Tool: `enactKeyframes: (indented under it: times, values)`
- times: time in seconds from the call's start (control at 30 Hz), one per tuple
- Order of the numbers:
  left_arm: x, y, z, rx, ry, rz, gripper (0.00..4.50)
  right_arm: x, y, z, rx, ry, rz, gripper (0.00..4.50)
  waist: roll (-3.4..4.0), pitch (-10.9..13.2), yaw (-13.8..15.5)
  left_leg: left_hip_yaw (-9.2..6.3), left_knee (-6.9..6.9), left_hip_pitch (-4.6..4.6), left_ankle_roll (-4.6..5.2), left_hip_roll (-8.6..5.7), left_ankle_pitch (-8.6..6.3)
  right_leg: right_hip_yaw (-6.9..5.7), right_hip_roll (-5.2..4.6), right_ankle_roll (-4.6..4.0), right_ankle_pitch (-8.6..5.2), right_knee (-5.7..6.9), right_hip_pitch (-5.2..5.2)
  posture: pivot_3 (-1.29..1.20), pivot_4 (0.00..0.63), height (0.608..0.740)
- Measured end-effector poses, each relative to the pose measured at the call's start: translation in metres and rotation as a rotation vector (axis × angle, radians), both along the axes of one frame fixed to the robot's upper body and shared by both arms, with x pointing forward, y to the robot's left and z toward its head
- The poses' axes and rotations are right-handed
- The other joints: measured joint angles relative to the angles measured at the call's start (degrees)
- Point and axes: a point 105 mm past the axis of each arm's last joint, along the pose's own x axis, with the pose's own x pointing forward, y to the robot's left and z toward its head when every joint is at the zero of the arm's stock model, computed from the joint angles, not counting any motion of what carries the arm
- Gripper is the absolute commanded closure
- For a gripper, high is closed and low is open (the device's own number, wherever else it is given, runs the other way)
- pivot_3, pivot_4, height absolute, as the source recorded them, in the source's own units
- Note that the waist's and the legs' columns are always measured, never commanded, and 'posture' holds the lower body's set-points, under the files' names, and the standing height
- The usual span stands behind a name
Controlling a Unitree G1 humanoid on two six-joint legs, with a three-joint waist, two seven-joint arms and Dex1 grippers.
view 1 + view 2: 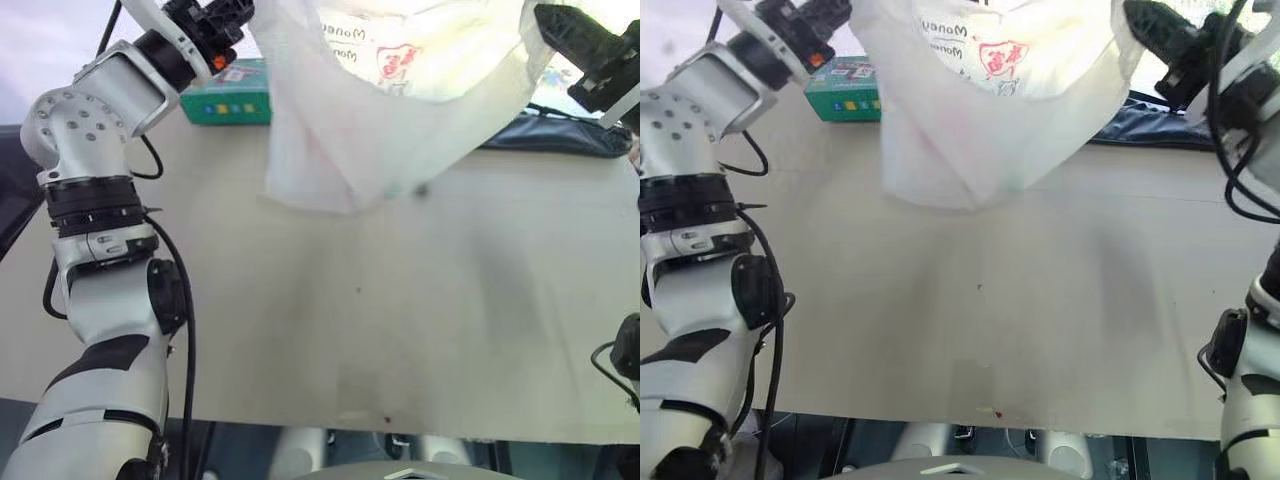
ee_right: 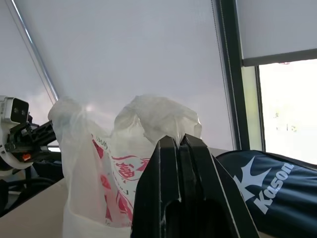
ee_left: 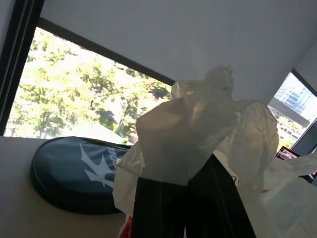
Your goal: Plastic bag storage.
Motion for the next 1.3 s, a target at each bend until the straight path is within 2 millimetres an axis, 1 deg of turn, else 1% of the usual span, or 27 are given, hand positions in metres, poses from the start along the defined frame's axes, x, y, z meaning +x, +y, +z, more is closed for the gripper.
enactKeyframes:
  times: [0.07,0.13,0.2,0.23,0.3,0.33,0.37,0.43,0.47,0.5,0.53,0.57,0.63,0.67,0.73,0.8,0.87,0.9,0.93,0.97,1.0,1.03,1.1,1.17,1.23,1.3]
  values:
    - [0.001,-0.005,-0.005,-0.001,0.029,-0.023,4.48,-0.001,-0.006,0.000,-0.017,0.014,-0.016,4.50,0.00,0.0,0.0,0.02,0.05,-0.19,0.00,-0.02,0.00,-0.01,-0.22,0.02,0.01,0.03,-0.21,0.00,0.150,0.740]
    - [0.000,-0.007,-0.006,-0.005,0.043,-0.041,4.48,-0.006,-0.012,0.004,-0.027,0.010,-0.027,4.50,0.00,0.0,0.0,0.02,0.05,-0.18,0.00,-0.02,0.00,-0.02,-0.24,0.03,0.01,-0.02,-0.22,0.00,0.150,0.740]
    - [-0.007,-0.007,-0.008,0.016,0.028,-0.043,4.48,-0.017,-0.019,0.006,-0.041,-0.002,-0.039,4.50,0.00,0.0,-0.1,0.11,0.01,-0.01,-0.01,-0.01,0.01,0.03,-0.26,0.02,0.01,-0.08,-0.17,0.00,0.150,0.740]
    - [-0.008,-0.007,-0.012,0.026,0.027,-0.042,4.48,-0.020,-0.020,0.003,-0.050,0.002,-0.042,4.50,0.00,0.0,-0.1,0.15,0.01,0.05,-0.01,0.00,0.01,0.06,-0.27,0.02,0.01,-0.02,-0.15,0.00,0.150,0.740]
    - [-0.012,-0.007,-0.030,0.074,0.038,-0.030,4.48,-0.028,-0.020,-0.015,-0.099,0.034,-0.051,4.50,0.01,0.0,-0.1,0.18,0.07,0.12,-0.03,0.03,0.02,0.14,-0.28,0.02,0.01,0.05,-0.09,0.00,0.150,0.740]
    - [-0.016,-0.010,-0.043,0.116,0.034,-0.021,4.48,-0.032,-0.020,-0.031,-0.150,0.061,-0.071,4.50,0.05,-0.1,-0.1,0.19,0.02,0.14,-0.04,0.03,0.03,0.16,-0.30,0.02,0.01,0.01,-0.09,0.00,0.150,0.740]
    - [-0.025,-0.015,-0.066,0.160,0.020,-0.028,4.48,-0.039,-0.018,-0.063,-0.231,0.133,-0.086,4.50,0.05,-0.1,0.0,0.17,-0.01,0.32,-0.04,0.03,0.02,0.17,-0.34,0.02,0.00,0.00,0.10,0.00,0.150,0.740]
    - [-0.033,-0.022,-0.105,0.225,0.060,-0.036,4.48,-0.048,-0.015,-0.106,-0.313,0.250,-0.083,4.50,0.07,-0.1,0.0,0.13,0.06,0.26,-0.05,0.04,0.03,0.14,-0.34,0.05,0.03,0.00,0.11,0.00,0.150,0.740]
    - [-0.042,-0.027,-0.129,0.289,0.087,-0.042,4.48,-0.057,-0.012,-0.131,-0.369,0.303,-0.083,4.50,0.07,-0.1,0.0,0.10,0.15,0.33,-0.05,0.04,0.03,0.15,-0.33,0.05,0.03,0.06,0.17,0.00,0.150,0.740]
    - [-0.046,-0.029,-0.140,0.321,0.097,-0.043,4.48,-0.062,-0.011,-0.143,-0.397,0.328,-0.086,4.50,0.07,-0.1,0.0,0.12,0.17,0.37,-0.05,0.04,0.02,0.17,-0.33,0.05,0.02,0.11,0.19,0.00,0.150,0.740]
    - [-0.055,-0.033,-0.157,0.382,0.094,-0.039,4.48,-0.072,-0.009,-0.163,-0.453,0.359,-0.096,4.50,0.07,-0.1,0.1,0.11,0.16,0.42,-0.06,0.03,0.02,0.17,-0.33,0.06,0.02,0.10,0.23,0.00,0.150,0.740]
    - [-0.062,-0.037,-0.176,0.420,0.107,-0.043,4.48,-0.079,-0.006,-0.180,-0.479,0.393,-0.094,4.50,0.07,-0.1,0.0,0.12,0.14,0.72,-0.06,0.04,0.01,0.20,-0.32,0.07,0.01,0.12,0.51,0.00,0.150,0.740]
    - [-0.071,-0.042,-0.201,0.451,0.115,-0.047,4.48,-0.086,-0.004,-0.200,-0.521,0.408,-0.115,4.50,0.10,-0.1,0.0,0.18,0.10,1.07,-0.10,0.04,0.00,0.27,-0.32,0.18,-0.07,0.09,0.74,0.00,0.150,0.740]
    - [-0.075,-0.043,-0.210,0.467,0.115,-0.051,4.48,-0.087,-0.005,-0.208,-0.559,0.413,-0.134,4.50,0.10,-0.1,-0.1,0.20,0.10,1.09,-0.15,0.06,0.03,0.29,-0.32,0.22,-0.11,0.10,0.75,0.00,0.150,0.740]
    - [-0.083,-0.042,-0.221,0.495,0.110,-0.052,4.48,-0.091,-0.010,-0.224,-0.626,0.423,-0.174,4.50,0.11,-0.1,0.0,0.19,0.10,1.10,-0.22,0.07,0.07,0.29,-0.32,0.20,-0.13,0.11,0.73,0.00,0.150,0.740]
    - [-0.090,-0.034,-0.233,0.536,0.124,-0.044,4.48,-0.102,-0.015,-0.242,-0.658,0.460,-0.196,4.50,0.12,-0.1,0.0,0.15,0.09,1.07,-0.23,0.10,0.10,0.28,-0.32,0.04,-0.18,0.16,0.69,0.00,0.150,0.740]
    - [-0.097,-0.023,-0.238,0.538,0.136,-0.045,3.95,-0.112,-0.015,-0.247,-0.640,0.463,-0.184,3.95,0.17,-0.2,0.0,0.12,0.08,1.06,-0.23,0.11,0.10,0.27,-0.32,0.04,-0.07,0.18,0.68,0.00,0.150,0.740]
    - [-0.103,-0.020,-0.237,0.522,0.128,-0.062,3.70,-0.117,-0.017,-0.245,-0.624,0.450,-0.183,3.66,0.18,-0.2,0.1,0.11,0.07,1.01,-0.23,0.12,0.10,0.26,-0.32,0.05,-0.07,0.15,0.65,0.00,0.150,0.740]
    - [-0.112,-0.013,-0.237,0.510,0.115,-0.080,3.23,-0.126,-0.020,-0.238,-0.600,0.431,-0.182,3.18,0.21,-0.2,0.0,0.11,0.04,1.02,-0.20,0.12,0.08,0.26,-0.33,0.04,-0.07,0.12,0.65,0.00,0.150,0.740]
    - [-0.119,-0.002,-0.239,0.518,0.122,-0.081,2.77,-0.134,-0.026,-0.232,-0.599,0.415,-0.187,2.67,0.22,-0.2,0.0,0.10,0.03,1.05,-0.17,0.12,0.05,0.26,-0.33,0.01,-0.06,0.10,0.69,0.00,0.150,0.740]
    - [-0.123,0.004,-0.240,0.524,0.120,-0.080,2.23,-0.140,-0.030,-0.230,-0.603,0.410,-0.188,2.14,0.22,-0.2,0.0,0.08,0.02,1.02,-0.16,0.12,0.04,0.23,-0.33,0.05,-0.09,0.04,0.68,0.00,0.150,0.740]
    - [-0.126,0.008,-0.241,0.531,0.122,-0.078,1.85,-0.143,-0.032,-0.228,-0.607,0.404,-0.189,1.71,0.23,-0.3,0.0,0.08,0.00,1.03,-0.17,0.12,0.03,0.23,-0.33,0.08,-0.12,0.02,0.69,0.00,0.150,0.740]
    - [-0.141,0.023,-0.250,0.570,0.140,-0.086,1.00,-0.161,-0.043,-0.227,-0.615,0.425,-0.178,0.84,0.27,-0.3,0.0,0.08,-0.06,1.04,-0.10,0.12,-0.11,0.23,-0.36,0.02,-0.27,-0.05,0.70,0.00,0.150,0.740]
    - [-0.149,0.039,-0.262,0.614,0.185,-0.079,0.04,-0.170,-0.057,-0.227,-0.606,0.443,-0.196,0.82,0.28,-0.3,0.0,0.07,-0.09,1.07,-0.18,0.13,-0.27,0.22,-0.37,0.00,-0.29,-0.10,0.69,0.00,0.150,0.740]
    - [-0.151,0.049,-0.267,0.625,0.203,-0.066,0.04,-0.168,-0.078,-0.224,-0.600,0.436,-0.251,0.82,0.23,-0.4,0.0,0.05,-0.08,1.06,-0.17,0.13,-0.29,0.21,-0.48,0.03,-0.30,-0.18,0.66,0.00,0.150,0.740]
    - [-0.153,0.052,-0.265,0.640,0.194,-0.066,0.04,-0.164,-0.091,-0.223,-0.634,0.432,-0.266,0.82,0.28,-0.4,0.0,0.07,-0.09,1.06,-0.16,0.12,-0.30,0.20,-0.60,0.04,-0.31,-0.20,0.66,0.00,0.150,0.740]
